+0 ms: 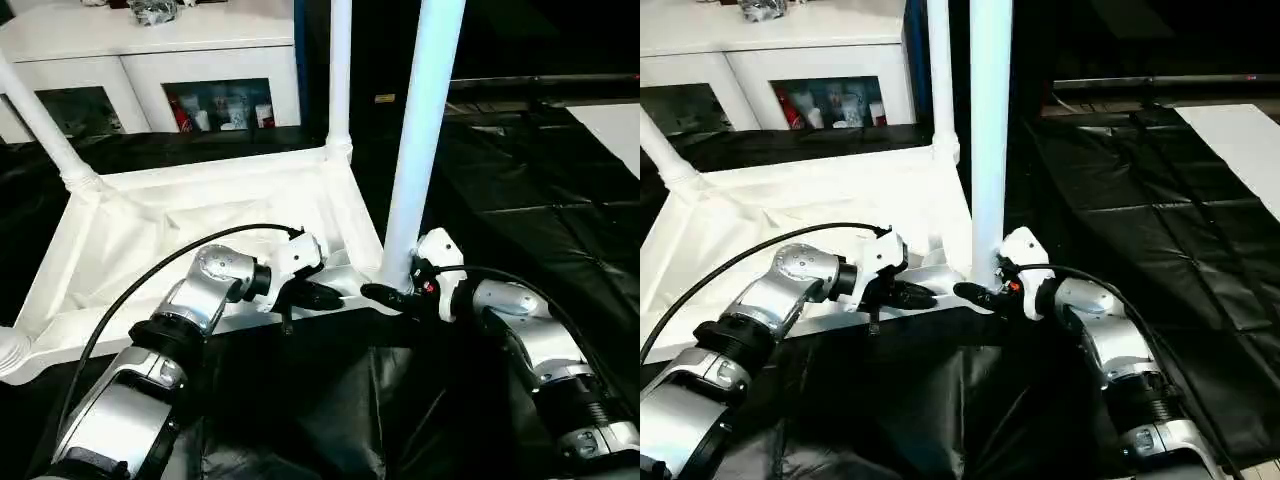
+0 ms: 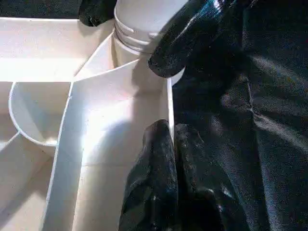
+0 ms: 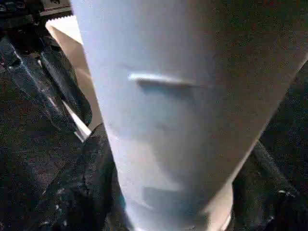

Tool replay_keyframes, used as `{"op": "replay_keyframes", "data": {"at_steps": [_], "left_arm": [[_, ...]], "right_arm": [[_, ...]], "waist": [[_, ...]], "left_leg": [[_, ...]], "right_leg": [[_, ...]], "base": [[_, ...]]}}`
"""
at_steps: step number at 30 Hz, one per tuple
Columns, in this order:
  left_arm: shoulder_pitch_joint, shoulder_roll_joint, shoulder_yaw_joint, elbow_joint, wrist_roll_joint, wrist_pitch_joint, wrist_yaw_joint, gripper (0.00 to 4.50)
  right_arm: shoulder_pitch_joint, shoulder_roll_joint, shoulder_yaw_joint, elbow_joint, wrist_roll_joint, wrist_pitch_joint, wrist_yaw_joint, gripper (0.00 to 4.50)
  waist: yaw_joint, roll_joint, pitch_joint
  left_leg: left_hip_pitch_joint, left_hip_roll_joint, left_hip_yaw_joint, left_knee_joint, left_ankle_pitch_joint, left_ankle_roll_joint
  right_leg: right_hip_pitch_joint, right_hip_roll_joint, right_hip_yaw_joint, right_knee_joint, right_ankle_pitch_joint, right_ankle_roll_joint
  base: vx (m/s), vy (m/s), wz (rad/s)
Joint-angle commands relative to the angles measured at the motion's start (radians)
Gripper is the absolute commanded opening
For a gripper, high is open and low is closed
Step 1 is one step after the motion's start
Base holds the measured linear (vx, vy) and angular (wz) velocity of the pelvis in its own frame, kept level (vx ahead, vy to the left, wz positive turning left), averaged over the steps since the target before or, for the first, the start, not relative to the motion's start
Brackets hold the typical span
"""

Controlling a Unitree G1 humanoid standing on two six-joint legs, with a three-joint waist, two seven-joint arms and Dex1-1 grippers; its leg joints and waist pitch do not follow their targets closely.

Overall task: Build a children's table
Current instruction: Rotate leg to tighten

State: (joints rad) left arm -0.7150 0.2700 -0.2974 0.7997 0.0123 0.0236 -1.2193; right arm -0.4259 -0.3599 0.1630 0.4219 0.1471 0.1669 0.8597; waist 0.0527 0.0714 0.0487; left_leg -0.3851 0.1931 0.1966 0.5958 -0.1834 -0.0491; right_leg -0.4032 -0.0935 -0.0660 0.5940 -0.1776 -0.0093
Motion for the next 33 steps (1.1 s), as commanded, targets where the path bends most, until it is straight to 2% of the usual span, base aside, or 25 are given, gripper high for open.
{"op": "replay_keyframes", "data": {"at_steps": [1, 2, 5, 7, 8, 10, 12, 13, 14, 15, 16, 17, 18, 19, 21, 23, 25, 26, 28, 30, 31, 33], "left_arm": [[0.007, 0.003, -0.017, -0.034, 0.0, 0.002, -0.047, 0.0], [0.009, 0.006, -0.017, -0.034, 0.0, 0.002, -0.049, 0.0], [0.015, 0.011, -0.017, -0.033, 0.001, 0.003, -0.048, 0.0], [0.016, 0.01, -0.013, -0.032, 0.0, 0.014, -0.041, 0.0], [0.015, 0.006, -0.009, -0.028, -0.001, 0.021, -0.029, 0.0], [-0.002, -0.017, 0.008, 0.002, 0.011, 0.05, 0.059, 0.0], [-0.031, -0.052, 0.027, 0.052, 0.034, 0.073, 0.195, 0.0], [-0.044, -0.069, 0.034, 0.073, 0.042, 0.085, 0.25, 0.0], [-0.062, -0.093, 0.044, 0.103, 0.051, 0.103, 0.329, 0.0], [-0.07, -0.105, 0.05, 0.115, 0.05, 0.114, 0.358, 0.0], [-0.091, -0.135, 0.069, 0.147, 0.046, 0.147, 0.44, 0.0], [-0.101, -0.151, 0.08, 0.162, 0.043, 0.165, 0.482, 0.0], [-0.113, -0.168, 0.083, 0.181, 0.046, 0.167, 0.522, 0.0], [-0.121, -0.181, 0.084, 0.193, 0.048, 0.167, 0.549, 0.0], [-0.139, -0.206, 0.08, 0.22, 0.067, 0.152, 0.618, 0.0], [-0.148, -0.219, 0.077, 0.234, 0.076, 0.145, 0.639, 0.0], [-0.151, -0.224, 0.074, 0.24, 0.081, 0.139, 0.634, 0.0], [-0.151, -0.223, 0.071, 0.241, 0.084, 0.133, 0.628, 0.0], [-0.148, -0.218, 0.065, 0.243, 0.087, 0.122, 0.607, 0.0], [-0.145, -0.214, 0.065, 0.244, 0.084, 0.108, 0.59, 0.0], [-0.143, -0.209, 0.067, 0.241, 0.08, 0.107, 0.58, 0.0], [-0.143, -0.202, 0.06, 0.243, 0.086, 0.069, 0.573, 0.0]], "right_arm": [[-0.014, 0.002, -0.011, 0.005, 0.002, 0.013, 0.009, 2.81], [-0.012, 0.002, -0.01, 0.005, 0.003, 0.013, 0.015, 2.76], [-0.004, 0.006, -0.011, 0.006, 0.008, 0.017, 0.009, 2.71], [-0.002, 0.021, -0.025, 0.025, 0.009, 0.033, -0.036, 2.69], [-0.004, 0.034, -0.036, 0.041, 0.007, 0.042, -0.072, 2.68], [-0.02, 0.084, -0.079, 0.1, -0.006, 0.052, -0.219, 2.68], [-0.041, 0.144, -0.121, 0.159, -0.013, 0.06, -0.369, 2.67], [-0.053, 0.169, -0.14, 0.188, -0.015, 0.062, -0.44, 2.67], [-0.071, 0.202, -0.165, 0.228, -0.016, 0.066, -0.534, 2.67], [-0.079, 0.213, -0.17, 0.244, -0.019, 0.063, -0.566, 2.67], [-0.101, 0.241, -0.183, 0.283, -0.028, 0.052, -0.653, 2.67], [-0.113, 0.256, -0.19, 0.302, -0.033, 0.045, -0.699, 2.67], [-0.131, 0.275, -0.199, 0.327, -0.029, 0.038, -0.735, 2.67], [-0.144, 0.288, -0.203, 0.344, -0.026, 0.033, -0.759, 2.67], [-0.173, 0.31, -0.196, 0.368, -0.039, 0.019, -0.792, 2.67], [-0.187, 0.32, -0.193, 0.374, -0.048, 0.002, -0.788, 2.67], [-0.188, 0.324, -0.201, 0.369, -0.043, -0.017, -0.76, 2.67], [-0.186, 0.322, -0.201, 0.364, -0.044, -0.026, -0.751, 3.23], [-0.178, 0.317, -0.2, 0.345, -0.042, -0.047, -0.731, 3.37], [-0.173, 0.309, -0.191, 0.324, -0.045, -0.052, -0.716, 3.53], [-0.163, 0.288, -0.169, 0.284, -0.067, -0.04, -0.712, 3.64], [-0.153, 0.27, -0.152, 0.25, -0.075, -0.039, -0.695, 3.73]], "waist": [[-0.004, -0.014, -0.07], [-0.004, -0.012, -0.069], [-0.003, -0.018, -0.071], [-0.004, -0.017, -0.07], [-0.006, -0.021, -0.069], [-0.012, -0.016, -0.066], [-0.022, -0.018, -0.062], [-0.025, -0.017, -0.062], [-0.03, -0.012, -0.058], [-0.033, -0.014, -0.058], [-0.034, -0.007, -0.06], [-0.036, -0.009, -0.06], [-0.034, -0.013, -0.06], [-0.036, -0.009, -0.062], [-0.035, -0.009, -0.063], [-0.033, -0.012, -0.064], [-0.031, -0.009, -0.069], [-0.03, -0.008, -0.069], [-0.031, -0.008, -0.071], [-0.033, -0.007, -0.071], [-0.036, -0.012, -0.072], [-0.041, -0.012, -0.073]], "left_leg": [[0.018, 0.035, -0.014, -0.067, -0.188, 0.074], [0.017, 0.035, -0.015, -0.067, -0.182, 0.077], [0.016, 0.035, -0.014, -0.065, -0.167, 0.084], [0.016, 0.035, -0.014, -0.065, -0.161, 0.087], [0.016, 0.034, -0.013, -0.065, -0.167, 0.084], [0.019, 0.034, -0.014, -0.069, -0.191, 0.066], [0.024, 0.031, -0.016, -0.073, -0.24, 0.031], [0.025, 0.028, -0.018, -0.074, -0.252, 0.021], [0.032, 0.028, -0.018, -0.076, -0.29, 0.003], [0.031, 0.028, -0.02, -0.077, -0.301, 0.0], [0.031, 0.028, -0.02, -0.077, -0.301, -0.006], [0.032, 0.028, -0.021, -0.078, -0.304, -0.01], [0.033, 0.026, -0.02, -0.077, -0.312, -0.009], [0.029, 0.024, -0.02, -0.076, -0.306, -0.001], [0.031, 0.024, -0.018, -0.074, -0.297, 0.007], [0.025, 0.022, -0.017, -0.073, -0.279, 0.021], [0.022, 0.023, -0.018, -0.071, -0.248, 0.038], [0.019, 0.024, -0.018, -0.071, -0.233, 0.045], [0.02, 0.024, -0.018, -0.069, -0.225, 0.054], [0.014, 0.025, -0.021, -0.071, -0.217, 0.064], [0.011, 0.024, -0.021, -0.07, -0.204, 0.066], [0.012, 0.023, -0.02, -0.066, -0.191, 0.074]], "right_leg": [[0.053, -0.049, 0.035, -0.065, -0.165, -0.248], [0.053, -0.05, 0.035, -0.064, -0.161, -0.248], [0.054, -0.05, 0.035, -0.062, -0.155, -0.248], [0.053, -0.05, 0.035, -0.061, -0.155, -0.248], [0.052, -0.049, 0.035, -0.064, -0.171, -0.245], [0.045, -0.051, 0.036, -0.068, -0.215, -0.241], [0.041, -0.05, 0.035, -0.076, -0.295, -0.225], [0.042, -0.049, 0.034, -0.079, -0.322, -0.215], [0.034, -0.049, 0.035, -0.09, -0.382, -0.194], [0.037, -0.049, 0.034, -0.091, -0.394, -0.188], [0.035, -0.048, 0.035, -0.089, -0.384, -0.183], [0.034, -0.048, 0.035, -0.091, -0.376, -0.184], [0.035, -0.047, 0.034, -0.093, -0.372, -0.184], [0.037, -0.049, 0.036, -0.091, -0.353, -0.186], [0.036, -0.047, 0.035, -0.093, -0.324, -0.191], [0.042, -0.047, 0.034, -0.09, -0.299, -0.194], [0.046, -0.049, 0.034, -0.086, -0.254, -0.199], [0.048, -0.049, 0.033, -0.082, -0.231, -0.205], [0.049, -0.048, 0.033, -0.08, -0.209, -0.212], [0.055, -0.048, 0.031, -0.076, -0.191, -0.214], [0.058, -0.047, 0.029, -0.073, -0.176, -0.215], [0.057, -0.047, 0.03, -0.073, -0.158, -0.221]], "base": [[0.0, 0.0, 0.0], [0.0, 0.0, 0.0], [0.0, 0.0, 0.0], [0.0, 0.0, 0.0], [0.0, 0.0, 0.0], [0.0, 0.0, 0.0], [0.0, 0.0, 0.0], [0.0, 0.0, 0.0], [0.0, 0.0, 0.0], [0.0, 0.0, 0.0], [0.0, 0.0, 0.0], [0.0, 0.0, 0.0], [0.0, 0.0, 0.0], [0.0, 0.0, 0.0], [0.0, 0.0, 0.0], [0.0, 0.0, 0.0], [0.0, 0.0, 0.0], [0.0, 0.0, 0.0], [0.0, 0.0, 0.0], [0.0, 0.0, 0.0], [0.0, 0.0, 0.0], [0.0, 0.0, 0.0]]}}
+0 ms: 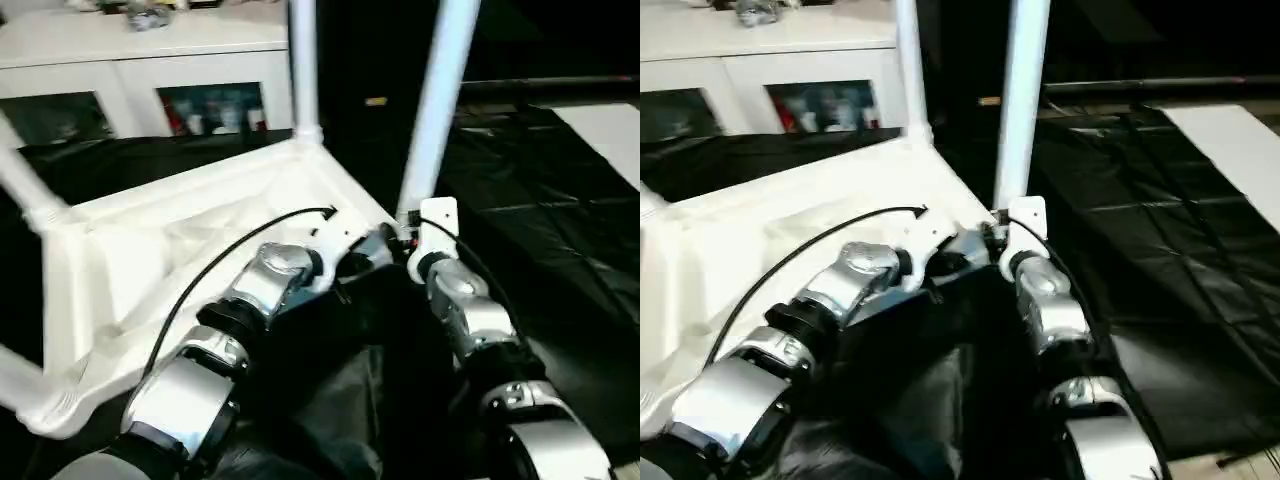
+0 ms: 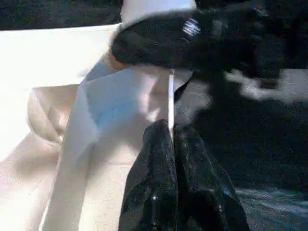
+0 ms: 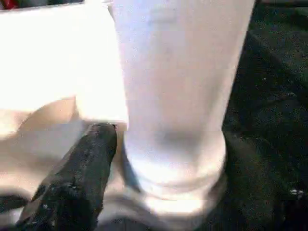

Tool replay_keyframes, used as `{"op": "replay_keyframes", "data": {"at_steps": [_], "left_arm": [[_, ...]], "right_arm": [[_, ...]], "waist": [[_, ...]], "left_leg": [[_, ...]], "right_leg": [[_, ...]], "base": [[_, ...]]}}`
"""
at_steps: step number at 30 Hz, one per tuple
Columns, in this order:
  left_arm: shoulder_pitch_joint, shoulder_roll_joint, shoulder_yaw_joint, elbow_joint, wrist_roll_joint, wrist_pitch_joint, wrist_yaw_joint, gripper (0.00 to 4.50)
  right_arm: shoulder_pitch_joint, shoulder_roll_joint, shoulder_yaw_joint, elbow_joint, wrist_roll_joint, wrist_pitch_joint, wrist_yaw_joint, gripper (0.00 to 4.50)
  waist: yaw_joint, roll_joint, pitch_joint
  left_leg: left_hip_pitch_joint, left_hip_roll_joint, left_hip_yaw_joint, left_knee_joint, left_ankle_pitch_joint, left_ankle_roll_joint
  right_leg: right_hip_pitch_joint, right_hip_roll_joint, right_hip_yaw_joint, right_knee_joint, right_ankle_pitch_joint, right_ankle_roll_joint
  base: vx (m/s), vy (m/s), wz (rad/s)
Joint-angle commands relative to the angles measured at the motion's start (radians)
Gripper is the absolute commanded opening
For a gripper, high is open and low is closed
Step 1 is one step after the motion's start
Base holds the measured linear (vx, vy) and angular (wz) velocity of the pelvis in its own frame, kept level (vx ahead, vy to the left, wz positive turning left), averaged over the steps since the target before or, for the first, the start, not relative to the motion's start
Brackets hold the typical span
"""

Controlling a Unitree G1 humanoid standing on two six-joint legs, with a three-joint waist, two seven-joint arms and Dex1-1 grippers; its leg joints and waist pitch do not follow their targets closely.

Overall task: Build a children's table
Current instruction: Rotate leg to tighten

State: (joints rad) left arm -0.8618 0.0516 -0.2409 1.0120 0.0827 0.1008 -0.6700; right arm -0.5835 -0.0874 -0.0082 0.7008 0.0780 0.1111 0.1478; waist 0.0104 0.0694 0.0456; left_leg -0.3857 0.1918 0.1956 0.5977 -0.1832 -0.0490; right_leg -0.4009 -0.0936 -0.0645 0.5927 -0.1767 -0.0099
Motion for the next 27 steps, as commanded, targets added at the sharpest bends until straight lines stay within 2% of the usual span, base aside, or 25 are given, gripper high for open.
{"op": "replay_keyframes", "data": {"at_steps": [1, 3, 4, 5, 7, 9, 11, 12, 13, 14, 15, 16, 18, 19, 20, 22, 23, 24, 25, 26, 27], "left_arm": [[0.005, 0.015, 0.015, 0.031, 0.001, -0.026, 0.011, 0.0], [0.011, 0.023, 0.05, 0.013, -0.047, -0.039, -0.059, 0.0], [0.012, 0.027, 0.052, 0.009, -0.048, -0.044, -0.062, 0.44], [0.015, 0.032, 0.056, -0.002, -0.054, -0.048, -0.074, 0.55], [0.023, 0.043, 0.067, -0.037, -0.071, -0.043, -0.111, 0.55], [0.031, 0.056, 0.074, -0.076, -0.09, -0.035, -0.146, 0.9], [0.04, 0.083, 0.089, -0.146, -0.119, 0.004, -0.18, 1.01], [0.042, 0.091, 0.091, -0.161, -0.123, 0.014, -0.188, 1.01], [0.046, 0.101, 0.095, -0.181, -0.131, 0.031, -0.202, 1.13], [0.052, 0.114, 0.096, -0.209, -0.139, 0.059, -0.224, 1.28], [0.069, 0.139, 0.089, -0.262, -0.149, 0.108, -0.263, 1.38], [0.075, 0.147, 0.086, -0.277, -0.15, 0.12, -0.273, 1.38], [0.124, 0.213, 0.058, -0.399, -0.163, 0.213, -0.362, 1.54], [0.134, 0.225, 0.053, -0.422, -0.166, 0.229, -0.377, 1.54], [0.163, 0.261, 0.039, -0.482, -0.18, 0.28, -0.424, 1.74], [0.182, 0.288, 0.024, -0.522, -0.187, 0.31, -0.461, 1.78], [0.212, 0.333, -0.004, -0.583, -0.188, 0.349, -0.511, 1.78], [0.222, 0.35, -0.015, -0.607, -0.189, 0.366, -0.525, 2.06], [0.222, 0.35, -0.015, -0.607, -0.189, 0.366, -0.525, 2.06], [0.243, 0.391, -0.049, -0.651, -0.18, 0.406, -0.558, 2.14], [0.243, 0.391, -0.049, -0.651, -0.18, 0.406, -0.558, 2.15]], "right_arm": [[0.015, -0.014, 0.026, -0.057, -0.006, 0.028, 0.032, 3.73], [0.08, -0.072, 0.052, -0.198, -0.009, 0.086, 0.1, 3.73], [0.094, -0.082, 0.054, -0.225, -0.007, 0.096, 0.111, 3.77], [0.119, -0.098, 0.054, -0.268, -0.005, 0.11, 0.126, 3.77], [0.17, -0.135, 0.056, -0.357, 0.007, 0.14, 0.17, 3.77], [0.212, -0.16, 0.05, -0.431, 0.023, 0.161, 0.209, 3.77], [0.26, -0.199, 0.063, -0.536, 0.068, 0.202, 0.276, 3.77], [0.267, -0.206, 0.069, -0.555, 0.077, 0.21, 0.292, 3.77], [0.279, -0.218, 0.077, -0.587, 0.091, 0.229, 0.316, 3.77], [0.291, -0.231, 0.086, -0.618, 0.104, 0.244, 0.343, 3.77], [0.301, -0.247, 0.099, -0.65, 0.125, 0.261, 0.382, 3.77], [0.304, -0.25, 0.103, -0.658, 0.13, 0.264, 0.393, 3.77], [0.32, -0.27, 0.126, -0.717, 0.166, 0.288, 0.468, 3.77], [0.323, -0.271, 0.129, -0.727, 0.175, 0.296, 0.48, 3.77], [0.324, -0.27, 0.136, -0.743, 0.187, 0.301, 0.501, 3.77], [0.318, -0.264, 0.139, -0.742, 0.189, 0.3, 0.505, 3.77], [0.294, -0.239, 0.138, -0.721, 0.178, 0.296, 0.487, 3.77], [0.283, -0.228, 0.136, -0.711, 0.175, 0.294, 0.478, 3.77], [0.283, -0.228, 0.136, -0.711, 0.175, 0.294, 0.478, 3.77], [0.237, -0.197, 0.138, -0.645, 0.152, 0.263, 0.46, 3.77], [0.237, -0.197, 0.138, -0.645, 0.152, 0.263, 0.46, 3.77]], "waist": [[-0.001, -0.014, -0.071], [0.0, -0.014, -0.07], [0.002, -0.015, -0.072], [0.001, -0.018, -0.073], [0.003, -0.02, -0.071], [0.005, -0.02, -0.071], [0.008, -0.016, -0.069], [0.008, -0.015, -0.068], [0.008, -0.01, -0.067], [0.006, -0.013, -0.065], [0.006, -0.005, -0.064], [0.006, -0.009, -0.06], [0.003, -0.002, -0.061], [0.0, -0.003, -0.06], [-0.001, -0.006, -0.063], [0.001, -0.002, -0.061], [0.001, -0.009, -0.062], [0.002, -0.005, -0.062], [0.0, -0.003, -0.061], [0.0, -0.005, -0.063], [-0.003, -0.003, -0.059]], "left_leg": [[0.01, 0.022, -0.018, -0.066, -0.181, 0.084], [0.011, 0.024, -0.017, -0.065, -0.166, 0.098], [0.01, 0.026, -0.017, -0.063, -0.143, 0.111], [0.006, 0.025, -0.018, -0.062, -0.125, 0.122], [0.008, 0.027, -0.016, -0.062, -0.131, 0.131], [0.009, 0.027, -0.015, -0.061, -0.131, 0.137], [0.01, 0.03, -0.016, -0.062, -0.139, 0.141], [0.01, 0.031, -0.016, -0.063, -0.142, 0.139], [0.011, 0.032, -0.017, -0.064, -0.152, 0.132], [0.013, 0.031, -0.015, -0.066, -0.175, 0.121], [0.015, 0.032, -0.017, -0.068, -0.185, 0.113], [0.013, 0.034, -0.017, -0.071, -0.196, 0.106], [0.014, 0.037, -0.018, -0.075, -0.214, 0.092], [0.014, 0.036, -0.018, -0.074, -0.215, 0.09], [0.018, 0.036, -0.018, -0.073, -0.214, 0.079], [0.018, 0.037, -0.018, -0.075, -0.208, 0.069], [0.018, 0.036, -0.018, -0.075, -0.201, 0.065], [0.019, 0.038, -0.019, -0.077, -0.202, 0.061], [0.019, 0.037, -0.018, -0.078, -0.203, 0.058], [0.023, 0.037, -0.02, -0.078, -0.213, 0.042], [0.02, 0.035, -0.018, -0.081, -0.217, 0.04]], "right_leg": [[0.057, -0.047, 0.028, -0.071, -0.151, -0.227], [0.058, -0.047, 0.029, -0.071, -0.145, -0.225], [0.059, -0.047, 0.03, -0.067, -0.111, -0.227], [0.061, -0.047, 0.03, -0.063, -0.084, -0.235], [0.059, -0.047, 0.03, -0.064, -0.085, -0.244], [0.057, -0.048, 0.031, -0.063, -0.088, -0.251], [0.058, -0.048, 0.032, -0.063, -0.099, -0.253], [0.058, -0.048, 0.032, -0.063, -0.103, -0.252], [0.056, -0.048, 0.031, -0.063, -0.117, -0.254], [0.054, -0.046, 0.031, -0.068, -0.146, -0.25], [0.055, -0.047, 0.031, -0.067, -0.16, -0.249], [0.054, -0.046, 0.033, -0.07, -0.175, -0.243], [0.055, -0.046, 0.033, -0.067, -0.187, -0.241], [0.052, -0.045, 0.034, -0.068, -0.188, -0.241], [0.05, -0.045, 0.036, -0.066, -0.184, -0.245], [0.048, -0.045, 0.037, -0.065, -0.189, -0.244], [0.048, -0.045, 0.037, -0.064, -0.189, -0.243], [0.046, -0.047, 0.038, -0.062, -0.191, -0.244], [0.044, -0.045, 0.038, -0.062, -0.195, -0.242], [0.041, -0.047, 0.038, -0.058, -0.203, -0.241], [0.04, -0.044, 0.039, -0.063, -0.215, -0.238]], "base": [[0.0, 0.0, 0.0], [0.0, 0.0, 0.0], [0.0, 0.0, 0.0], [0.0, 0.0, 0.0], [0.0, 0.0, 0.0], [0.0, 0.0, 0.0], [0.0, 0.0, 0.0], [0.0, 0.0, 0.0], [0.0, 0.0, 0.0], [0.0, 0.0, 0.0], [0.0, 0.0, 0.0], [0.0, 0.0, 0.0], [0.0, 0.0, 0.0], [0.0, 0.0, 0.0], [0.0, 0.0, 0.0], [0.0, 0.0, 0.0], [0.0, 0.0, 0.0], [0.0, 0.0, 0.0], [0.0, 0.0, 0.0], [0.0, 0.0, 0.0], [0.0, 0.0, 0.0]]}}
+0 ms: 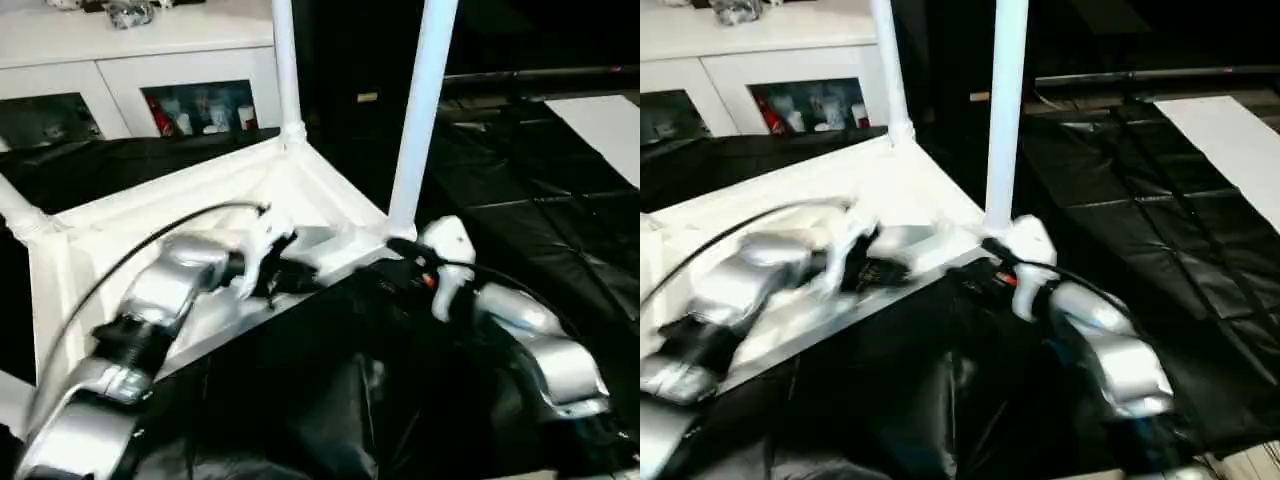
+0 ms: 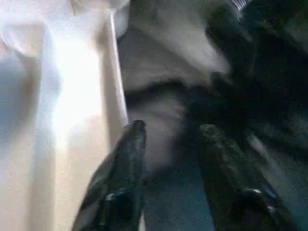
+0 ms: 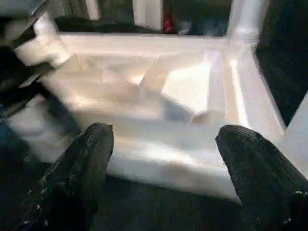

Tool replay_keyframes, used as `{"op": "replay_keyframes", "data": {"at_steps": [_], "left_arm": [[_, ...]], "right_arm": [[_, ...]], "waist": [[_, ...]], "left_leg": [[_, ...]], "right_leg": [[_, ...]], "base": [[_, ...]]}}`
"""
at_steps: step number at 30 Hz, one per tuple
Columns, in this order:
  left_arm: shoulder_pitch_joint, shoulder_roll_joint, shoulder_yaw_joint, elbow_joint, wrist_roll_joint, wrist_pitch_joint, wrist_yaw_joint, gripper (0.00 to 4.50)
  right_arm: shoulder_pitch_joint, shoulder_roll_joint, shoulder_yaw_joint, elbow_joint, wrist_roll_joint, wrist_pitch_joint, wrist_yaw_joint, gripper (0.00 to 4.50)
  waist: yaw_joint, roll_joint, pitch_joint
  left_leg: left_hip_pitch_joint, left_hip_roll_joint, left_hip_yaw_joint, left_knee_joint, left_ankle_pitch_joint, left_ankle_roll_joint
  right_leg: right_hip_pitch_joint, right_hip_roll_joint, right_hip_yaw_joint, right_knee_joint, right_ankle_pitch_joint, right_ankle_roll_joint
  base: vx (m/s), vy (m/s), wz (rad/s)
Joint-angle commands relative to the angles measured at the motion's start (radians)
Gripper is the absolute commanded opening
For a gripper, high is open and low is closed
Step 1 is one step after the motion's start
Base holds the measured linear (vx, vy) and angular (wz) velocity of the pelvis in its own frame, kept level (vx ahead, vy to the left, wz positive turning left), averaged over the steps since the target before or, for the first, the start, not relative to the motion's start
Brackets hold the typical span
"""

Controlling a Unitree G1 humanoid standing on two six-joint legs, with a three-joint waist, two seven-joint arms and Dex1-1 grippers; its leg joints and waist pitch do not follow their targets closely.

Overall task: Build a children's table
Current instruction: Rotate leg to tighten

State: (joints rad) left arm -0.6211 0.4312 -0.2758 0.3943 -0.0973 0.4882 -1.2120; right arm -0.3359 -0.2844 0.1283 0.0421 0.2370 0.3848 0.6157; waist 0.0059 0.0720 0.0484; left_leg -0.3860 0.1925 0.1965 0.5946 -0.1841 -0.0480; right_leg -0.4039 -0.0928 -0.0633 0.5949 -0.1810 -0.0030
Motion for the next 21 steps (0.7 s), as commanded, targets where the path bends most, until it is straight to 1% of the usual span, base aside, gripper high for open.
{"op": "replay_keyframes", "data": {"at_steps": [1, 2, 3, 4, 5, 6, 7, 8, 9, 10, 11, 12, 13, 14, 15, 16, 17, 19, 20, 21], "left_arm": [[0.016, 0.034, -0.034, -0.061, 0.016, 0.04, -0.025, 2.2], [0.037, 0.068, -0.064, -0.098, 0.048, 0.062, -0.033, 2.45], [0.054, 0.086, -0.075, -0.126, 0.062, 0.088, -0.028, 2.45], [0.063, 0.094, -0.078, -0.14, 0.067, 0.103, -0.024, 2.53], [0.073, 0.102, -0.078, -0.151, 0.079, 0.116, -0.008, 2.56], [0.081, 0.109, -0.076, -0.159, 0.087, 0.13, 0.006, 2.58], [0.086, 0.113, -0.075, -0.17, 0.088, 0.144, 0.012, 2.65], [0.087, 0.114, -0.075, -0.171, 0.089, 0.145, 0.012, 2.77], [0.1, 0.133, -0.083, -0.193, 0.101, 0.164, 0.022, 2.89], [0.107, 0.138, -0.084, -0.2, 0.105, 0.169, 0.029, 2.89], [0.117, 0.141, -0.083, -0.205, 0.109, 0.171, 0.044, 2.94], [0.117, 0.141, -0.083, -0.205, 0.109, 0.171, 0.044, 2.96], [0.12, 0.139, -0.081, -0.202, 0.118, 0.163, 0.061, 3.19], [0.123, 0.137, -0.078, -0.197, 0.136, 0.155, 0.1, 3.19], [0.126, 0.136, -0.076, -0.194, 0.151, 0.149, 0.13, 3.31], [0.13, 0.136, -0.075, -0.19, 0.169, 0.14, 0.161, 3.35], [0.137, 0.135, -0.072, -0.203, 0.168, 0.151, 0.169, 3.47], [0.15, 0.133, -0.066, -0.231, 0.164, 0.169, 0.177, 3.73], [0.156, 0.132, -0.062, -0.242, 0.165, 0.174, 0.187, 3.73], [0.16, 0.131, -0.059, -0.249, 0.166, 0.176, 0.197, 3.83]], "right_arm": [[-0.038, 0.017, 0.002, 0.056, -0.014, -0.025, -0.022, 3.77], [-0.083, 0.047, 0.001, 0.125, -0.017, -0.047, -0.036, 3.77], [-0.113, 0.066, 0.003, 0.174, -0.015, -0.058, -0.035, 3.77], [-0.126, 0.075, 0.006, 0.198, -0.013, -0.062, -0.031, 3.77], [-0.15, 0.098, 0.001, 0.248, -0.001, -0.067, -0.023, 3.77], [-0.179, 0.119, -0.003, 0.309, 0.0, -0.085, -0.025, 3.77], [-0.193, 0.128, -0.003, 0.338, -0.004, -0.096, -0.028, 3.77], [-0.195, 0.13, -0.004, 0.343, -0.004, -0.098, -0.03, 3.77], [-0.235, 0.162, -0.026, 0.421, -0.003, -0.126, -0.055, 3.77], [-0.257, 0.179, -0.043, 0.462, 0.0, -0.14, -0.076, 3.77], [-0.289, 0.201, -0.07, 0.518, 0.008, -0.159, -0.106, 3.77], [-0.289, 0.201, -0.07, 0.518, 0.008, -0.159, -0.106, 3.77], [-0.304, 0.209, -0.082, 0.543, 0.007, -0.172, -0.13, 3.77], [-0.328, 0.221, -0.108, 0.577, 0.013, -0.189, -0.169, 3.77], [-0.347, 0.23, -0.131, 0.604, 0.018, -0.204, -0.204, 3.77], [-0.368, 0.239, -0.166, 0.634, 0.03, -0.222, -0.257, 3.77], [-0.383, 0.242, -0.19, 0.662, 0.039, -0.24, -0.286, 3.77], [-0.406, 0.244, -0.233, 0.714, 0.056, -0.271, -0.339, 3.77], [-0.412, 0.241, -0.251, 0.733, 0.064, -0.284, -0.36, 3.77], [-0.416, 0.239, -0.265, 0.748, 0.07, -0.295, -0.375, 3.77]], "waist": [[0.003, -0.014, -0.062], [0.004, -0.014, -0.064], [0.002, -0.025, -0.062], [0.001, -0.02, -0.062], [0.004, -0.019, -0.063], [0.003, -0.019, -0.063], [0.004, -0.022, -0.063], [0.003, -0.021, -0.063], [0.005, -0.029, -0.063], [0.0, -0.034, -0.065], [0.003, -0.033, -0.064], [-0.001, -0.033, -0.063], [0.003, -0.035, -0.063], [0.0, -0.038, -0.062], [0.002, -0.037, -0.061], [0.0, -0.039, -0.059], [0.001, -0.04, -0.057], [-0.001, -0.041, -0.055], [0.002, -0.041, -0.055], [0.003, -0.039, -0.056]], "left_leg": [[0.023, 0.035, -0.018, -0.077, -0.223, 0.028], [0.022, 0.035, -0.021, -0.076, -0.211, 0.027], [0.019, 0.034, -0.019, -0.077, -0.207, 0.029], [0.018, 0.034, -0.02, -0.076, -0.204, 0.026], [0.024, 0.035, -0.018, -0.074, -0.191, 0.022], [0.024, 0.036, -0.017, -0.073, -0.185, 0.024], [0.022, 0.034, -0.018, -0.074, -0.171, 0.021], [0.022, 0.033, -0.017, -0.074, -0.167, 0.021], [0.021, 0.033, -0.016, -0.073, -0.157, 0.024], [0.018, 0.033, -0.018, -0.073, -0.145, 0.027], [0.022, 0.033, -0.015, -0.072, -0.143, 0.026], [0.021, 0.032, -0.015, -0.072, -0.146, 0.025], [0.024, 0.032, -0.013, -0.072, -0.154, 0.022], [0.022, 0.031, -0.015, -0.073, -0.164, 0.017], [0.025, 0.031, -0.014, -0.073, -0.177, 0.013], [0.025, 0.031, -0.014, -0.074, -0.196, 0.005], [0.027, 0.03, -0.014, -0.075, -0.221, -0.002], [0.028, 0.03, -0.016, -0.075, -0.247, -0.011], [0.032, 0.031, -0.016, -0.075, -0.261, -0.021], [0.033, 0.033, -0.017, -0.075, -0.263, -0.023]], "right_leg": [[0.044, -0.046, 0.038, -0.066, -0.221, -0.24], [0.045, -0.05, 0.04, -0.059, -0.219, -0.241], [0.044, -0.049, 0.039, -0.063, -0.224, -0.237], [0.046, -0.051, 0.039, -0.059, -0.225, -0.237], [0.043, -0.05, 0.041, -0.059, -0.219, -0.237], [0.042, -0.05, 0.042, -0.059, -0.203, -0.243], [0.045, -0.047, 0.039, -0.056, -0.178, -0.249], [0.045, -0.046, 0.039, -0.053, -0.164, -0.252], [0.048, -0.045, 0.04, -0.051, -0.144, -0.252], [0.049, -0.05, 0.04, -0.046, -0.134, -0.263], [0.046, -0.048, 0.041, -0.05, -0.139, -0.26], [0.046, -0.048, 0.042, -0.048, -0.141, -0.262], [0.045, -0.046, 0.041, -0.051, -0.149, -0.257], [0.046, -0.047, 0.042, -0.05, -0.167, -0.255], [0.044, -0.047, 0.042, -0.054, -0.186, -0.25], [0.043, -0.048, 0.043, -0.056, -0.221, -0.239], [0.041, -0.046, 0.043, -0.061, -0.262, -0.225], [0.039, -0.05, 0.044, -0.064, -0.314, -0.212], [0.034, -0.05, 0.045, -0.067, -0.346, -0.202], [0.032, -0.05, 0.045, -0.067, -0.346, -0.202]], "base": [[0.0, 0.0, 0.0], [0.0, 0.0, 0.0], [0.0, 0.0, 0.0], [0.0, 0.0, 0.0], [0.0, 0.0, 0.0], [0.0, 0.0, 0.0], [0.0, 0.0, 0.0], [0.0, 0.0, 0.0], [0.0, 0.0, 0.0], [0.0, 0.0, 0.0], [0.0, 0.0, 0.0], [0.0, 0.0, 0.0], [0.0, 0.0, 0.0], [0.0, 0.0, 0.0], [0.0, 0.0, 0.0], [0.0, 0.0, 0.0], [0.0, 0.0, 0.0], [0.0, 0.0, 0.0], [0.0, 0.0, 0.0], [0.0, 0.0, 0.0]]}}
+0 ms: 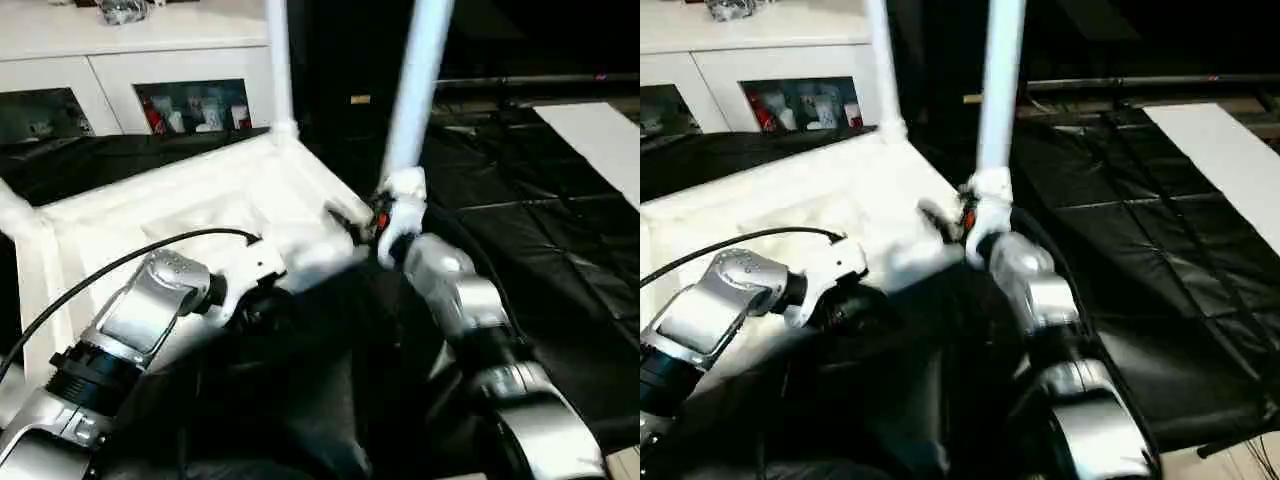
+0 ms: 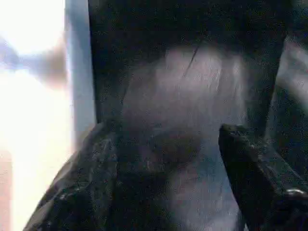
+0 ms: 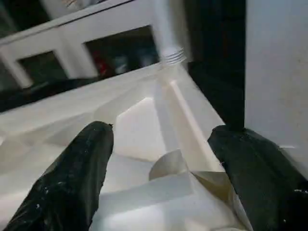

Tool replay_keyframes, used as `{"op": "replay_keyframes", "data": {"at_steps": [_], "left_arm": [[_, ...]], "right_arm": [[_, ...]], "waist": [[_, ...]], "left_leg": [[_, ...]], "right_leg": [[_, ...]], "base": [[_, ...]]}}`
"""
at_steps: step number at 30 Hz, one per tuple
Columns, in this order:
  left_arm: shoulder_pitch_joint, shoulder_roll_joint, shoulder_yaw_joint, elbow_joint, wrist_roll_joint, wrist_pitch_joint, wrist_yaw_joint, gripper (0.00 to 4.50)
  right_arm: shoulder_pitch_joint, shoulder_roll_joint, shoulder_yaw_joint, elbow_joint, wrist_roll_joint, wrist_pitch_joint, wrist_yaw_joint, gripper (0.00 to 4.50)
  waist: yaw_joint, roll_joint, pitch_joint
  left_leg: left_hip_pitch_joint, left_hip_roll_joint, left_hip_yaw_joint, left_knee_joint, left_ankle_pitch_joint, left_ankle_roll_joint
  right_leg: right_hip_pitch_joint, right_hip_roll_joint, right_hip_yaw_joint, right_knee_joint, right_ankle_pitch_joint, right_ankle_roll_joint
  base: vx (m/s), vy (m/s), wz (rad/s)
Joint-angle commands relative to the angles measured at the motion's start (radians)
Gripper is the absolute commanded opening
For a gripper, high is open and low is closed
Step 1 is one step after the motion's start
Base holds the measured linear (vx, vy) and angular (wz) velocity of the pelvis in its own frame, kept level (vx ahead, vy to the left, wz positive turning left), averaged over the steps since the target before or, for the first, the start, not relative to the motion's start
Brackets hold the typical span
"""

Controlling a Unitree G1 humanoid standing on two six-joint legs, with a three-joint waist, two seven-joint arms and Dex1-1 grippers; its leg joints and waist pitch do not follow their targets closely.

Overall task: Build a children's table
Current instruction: Rotate leg to tighten

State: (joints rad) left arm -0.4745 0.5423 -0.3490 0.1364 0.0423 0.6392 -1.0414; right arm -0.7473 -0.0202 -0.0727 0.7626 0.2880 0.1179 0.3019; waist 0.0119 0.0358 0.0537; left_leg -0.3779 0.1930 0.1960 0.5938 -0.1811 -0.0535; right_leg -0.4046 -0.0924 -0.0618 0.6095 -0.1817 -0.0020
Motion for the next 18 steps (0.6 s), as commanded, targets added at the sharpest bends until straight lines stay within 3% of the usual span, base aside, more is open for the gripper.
{"op": "replay_keyframes", "data": {"at_steps": [1, 6, 11, 15, 17, 18], "left_arm": [[0.017, 0.022, 0.014, 0.004, 0.028, 0.027, 0.034, 3.91], [0.027, 0.028, 0.022, 0.007, 0.034, 0.018, 0.079, 4.23], [0.04, 0.038, 0.032, -0.002, 0.034, 0.019, 0.091, 4.29], [0.077, 0.057, 0.053, -0.027, 0.041, 0.019, 0.124, 4.29], [0.1, 0.061, 0.081, -0.042, 0.032, 0.004, 0.155, 4.29], [0.113, 0.06, 0.099, -0.05, 0.024, -0.007, 0.17, 4.29]], "right_arm": [[-0.013, -0.028, -0.08, 0.051, 0.022, -0.046, -0.078, 3.77], [-0.033, -0.058, -0.148, 0.131, 0.032, -0.105, -0.145, 3.77], [-0.04, -0.074, -0.159, 0.155, 0.031, -0.128, -0.148, 3.77], [-0.026, -0.085, -0.172, 0.16, 0.03, -0.154, -0.161, 3.77], [-0.017, -0.094, -0.175, 0.164, 0.018, -0.179, -0.176, 3.77], [-0.012, -0.097, -0.179, 0.163, 0.019, -0.18, -0.18, 3.77]], "waist": [[0.004, -0.001, -0.061], [0.022, 0.0, -0.063], [0.032, -0.003, -0.068], [0.027, -0.01, -0.07], [0.019, -0.018, -0.07], [0.018, -0.017, -0.07]], "left_leg": [[0.034, 0.033, -0.013, -0.073, -0.279, -0.019], [0.036, 0.031, -0.01, -0.075, -0.28, -0.031], [0.022, 0.027, -0.01, -0.072, -0.222, -0.018], [0.013, 0.024, -0.01, -0.07, -0.196, -0.007], [0.01, 0.025, -0.009, -0.067, -0.186, 0.006], [0.009, 0.024, -0.01, -0.066, -0.185, 0.01]], "right_leg": [[0.024, -0.047, 0.044, -0.084, -0.347, -0.202], [0.02, -0.039, 0.044, -0.078, -0.298, -0.2], [0.031, -0.038, 0.044, -0.067, -0.231, -0.198], [0.038, -0.039, 0.043, -0.064, -0.21, -0.195], [0.039, -0.04, 0.043, -0.064, -0.205, -0.199], [0.04, -0.04, 0.043, -0.063, -0.207, -0.201]], "base": [[0.0, 0.0, 0.0], [0.0, 0.0, 0.0], [0.0, 0.0, 0.0], [0.0, 0.0, 0.0], [0.0, 0.0, 0.0], [0.0, 0.0, 0.0]]}}
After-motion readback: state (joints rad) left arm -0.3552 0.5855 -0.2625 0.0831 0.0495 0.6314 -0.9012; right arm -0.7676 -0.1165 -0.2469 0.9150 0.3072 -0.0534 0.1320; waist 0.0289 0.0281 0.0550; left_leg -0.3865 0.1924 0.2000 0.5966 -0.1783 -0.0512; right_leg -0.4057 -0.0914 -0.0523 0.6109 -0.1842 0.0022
